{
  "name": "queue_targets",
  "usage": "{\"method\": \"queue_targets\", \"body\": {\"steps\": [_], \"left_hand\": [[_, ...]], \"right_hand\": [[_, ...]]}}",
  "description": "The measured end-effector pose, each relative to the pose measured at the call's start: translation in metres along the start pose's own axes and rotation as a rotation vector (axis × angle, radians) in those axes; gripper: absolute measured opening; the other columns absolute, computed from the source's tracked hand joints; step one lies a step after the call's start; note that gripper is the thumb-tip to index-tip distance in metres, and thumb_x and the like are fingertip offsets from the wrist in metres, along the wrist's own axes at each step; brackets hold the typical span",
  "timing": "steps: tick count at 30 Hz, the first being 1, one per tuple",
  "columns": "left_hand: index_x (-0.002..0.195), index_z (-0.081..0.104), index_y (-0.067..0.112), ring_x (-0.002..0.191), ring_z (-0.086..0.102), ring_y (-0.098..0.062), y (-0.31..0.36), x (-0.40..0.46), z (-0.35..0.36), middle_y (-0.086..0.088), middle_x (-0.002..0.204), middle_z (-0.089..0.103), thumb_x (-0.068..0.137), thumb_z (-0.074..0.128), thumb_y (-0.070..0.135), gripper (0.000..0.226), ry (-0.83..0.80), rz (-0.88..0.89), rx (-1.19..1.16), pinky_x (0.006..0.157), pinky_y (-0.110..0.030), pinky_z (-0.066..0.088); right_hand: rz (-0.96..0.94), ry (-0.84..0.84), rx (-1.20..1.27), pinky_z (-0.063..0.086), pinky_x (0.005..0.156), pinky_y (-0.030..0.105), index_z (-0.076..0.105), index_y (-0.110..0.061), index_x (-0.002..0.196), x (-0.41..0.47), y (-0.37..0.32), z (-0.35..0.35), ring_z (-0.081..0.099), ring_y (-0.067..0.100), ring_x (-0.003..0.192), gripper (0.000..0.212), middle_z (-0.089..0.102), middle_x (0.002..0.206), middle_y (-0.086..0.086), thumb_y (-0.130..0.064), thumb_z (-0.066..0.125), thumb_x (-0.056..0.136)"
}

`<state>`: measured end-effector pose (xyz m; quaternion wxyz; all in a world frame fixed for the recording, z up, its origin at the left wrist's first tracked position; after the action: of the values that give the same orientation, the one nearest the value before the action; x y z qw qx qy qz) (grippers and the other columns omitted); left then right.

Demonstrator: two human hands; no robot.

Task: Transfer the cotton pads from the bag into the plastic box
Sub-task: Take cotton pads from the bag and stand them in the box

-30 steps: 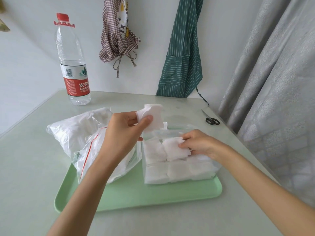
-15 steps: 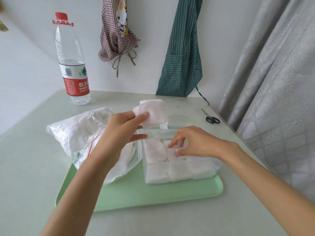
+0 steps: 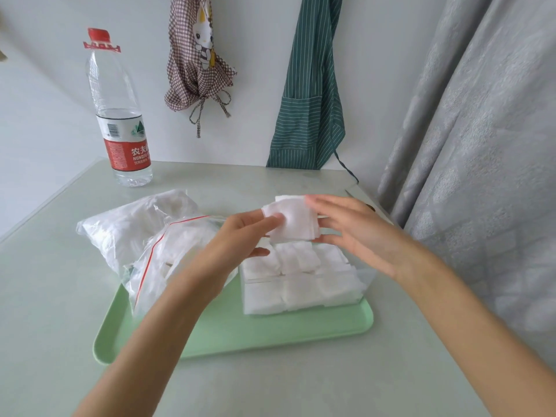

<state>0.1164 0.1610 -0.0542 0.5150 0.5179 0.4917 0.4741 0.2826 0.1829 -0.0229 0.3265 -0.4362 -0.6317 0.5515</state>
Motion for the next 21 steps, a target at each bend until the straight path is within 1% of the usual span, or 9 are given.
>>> {"method": "queue_targets", "body": {"steps": [2, 4, 6, 8, 11, 14, 16, 18, 21], "left_hand": [[0.097, 0.070, 0.023, 0.083, 0.060, 0.000, 0.001, 0.006, 0.011, 0.007, 0.092, 0.069, 0.093, 0.056, 0.027, 0.015, -0.030, 0.016, 0.115, 0.080, -0.023, 0.050], [0.100, 0.069, 0.020, 0.084, 0.059, -0.007, 0.004, 0.015, 0.019, 0.001, 0.092, 0.066, 0.090, 0.060, 0.029, 0.016, -0.041, 0.038, 0.224, 0.083, -0.028, 0.051], [0.101, 0.067, 0.016, 0.079, 0.058, -0.010, 0.007, 0.027, 0.026, 0.000, 0.086, 0.063, 0.088, 0.063, 0.030, 0.019, -0.050, 0.040, 0.289, 0.073, -0.024, 0.052], [0.101, 0.067, 0.014, 0.077, 0.060, -0.013, 0.009, 0.042, 0.032, 0.000, 0.084, 0.066, 0.088, 0.063, 0.026, 0.018, -0.067, 0.025, 0.390, 0.062, -0.019, 0.047], [0.095, 0.073, 0.013, 0.088, 0.065, -0.022, 0.008, 0.064, 0.041, -0.002, 0.080, 0.068, 0.086, 0.065, 0.023, 0.015, -0.098, 0.007, 0.620, 0.060, -0.024, 0.043], [0.088, 0.075, 0.014, 0.077, 0.060, -0.018, 0.001, 0.078, 0.049, 0.004, 0.066, 0.064, 0.083, 0.065, 0.022, 0.013, -0.124, -0.047, 0.756, 0.066, -0.027, 0.043], [0.077, 0.072, 0.019, 0.070, 0.056, -0.014, -0.003, 0.084, 0.055, 0.006, 0.060, 0.062, 0.081, 0.066, 0.023, 0.008, -0.129, -0.068, 0.820, 0.061, -0.025, 0.040], [0.083, 0.071, 0.022, 0.074, 0.060, -0.013, -0.006, 0.088, 0.060, 0.009, 0.057, 0.061, 0.081, 0.066, 0.026, 0.007, -0.120, -0.074, 0.872, 0.060, -0.024, 0.040], [0.103, 0.067, 0.025, 0.079, 0.056, -0.011, -0.008, 0.087, 0.065, 0.010, 0.060, 0.061, 0.083, 0.066, 0.030, 0.021, -0.082, -0.078, 0.962, 0.064, -0.024, 0.038]], "right_hand": [[-0.007, 0.124, -0.094, 0.054, 0.088, 0.031, 0.066, -0.019, 0.104, -0.001, 0.006, -0.003, 0.067, 0.018, 0.100, 0.016, 0.071, 0.106, 0.006, -0.014, 0.059, 0.091], [-0.022, 0.251, -0.167, 0.055, 0.079, 0.027, 0.065, -0.021, 0.098, 0.000, 0.012, -0.011, 0.068, 0.020, 0.096, 0.017, 0.071, 0.103, 0.008, -0.007, 0.061, 0.089], [-0.021, 0.307, -0.239, 0.056, 0.078, 0.031, 0.064, -0.023, 0.095, 0.003, 0.017, -0.021, 0.067, 0.023, 0.093, 0.019, 0.071, 0.101, 0.008, -0.006, 0.062, 0.087], [0.002, 0.323, -0.305, 0.056, 0.080, 0.036, 0.061, -0.025, 0.091, 0.006, 0.024, -0.032, 0.067, 0.024, 0.089, 0.021, 0.070, 0.098, 0.008, -0.005, 0.063, 0.086], [0.017, 0.345, -0.482, 0.055, 0.079, 0.038, 0.059, -0.022, 0.096, 0.014, 0.030, -0.047, 0.065, 0.022, 0.081, 0.023, 0.070, 0.092, 0.007, -0.009, 0.069, 0.080], [0.037, 0.380, -0.800, 0.050, 0.073, 0.031, 0.054, -0.022, 0.093, 0.020, 0.028, -0.059, 0.062, 0.016, 0.080, 0.032, 0.064, 0.077, -0.008, -0.023, 0.078, 0.072], [0.037, 0.373, -0.951, 0.049, 0.075, 0.033, 0.051, -0.022, 0.089, 0.023, 0.025, -0.061, 0.060, 0.018, 0.086, 0.035, 0.063, 0.082, -0.007, -0.028, 0.079, 0.071], [0.028, 0.335, -1.112, 0.044, 0.071, 0.032, 0.049, -0.023, 0.087, 0.027, 0.024, -0.060, 0.058, 0.020, 0.091, 0.033, 0.060, 0.088, -0.004, -0.028, 0.078, 0.072], [-0.032, 0.253, -1.292, 0.036, 0.066, 0.029, 0.051, -0.024, 0.080, 0.031, 0.027, -0.054, 0.057, 0.022, 0.091, 0.026, 0.059, 0.088, -0.005, -0.027, 0.076, 0.074]]}}
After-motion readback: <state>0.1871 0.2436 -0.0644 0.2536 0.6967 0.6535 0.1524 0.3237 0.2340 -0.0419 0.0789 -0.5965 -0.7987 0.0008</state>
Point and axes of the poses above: each hand's wrist, its own x-axis towards the middle knuckle, its own z-axis out of the palm, y = z × x, the point moved 2 cm from there along x, towards the middle knuckle
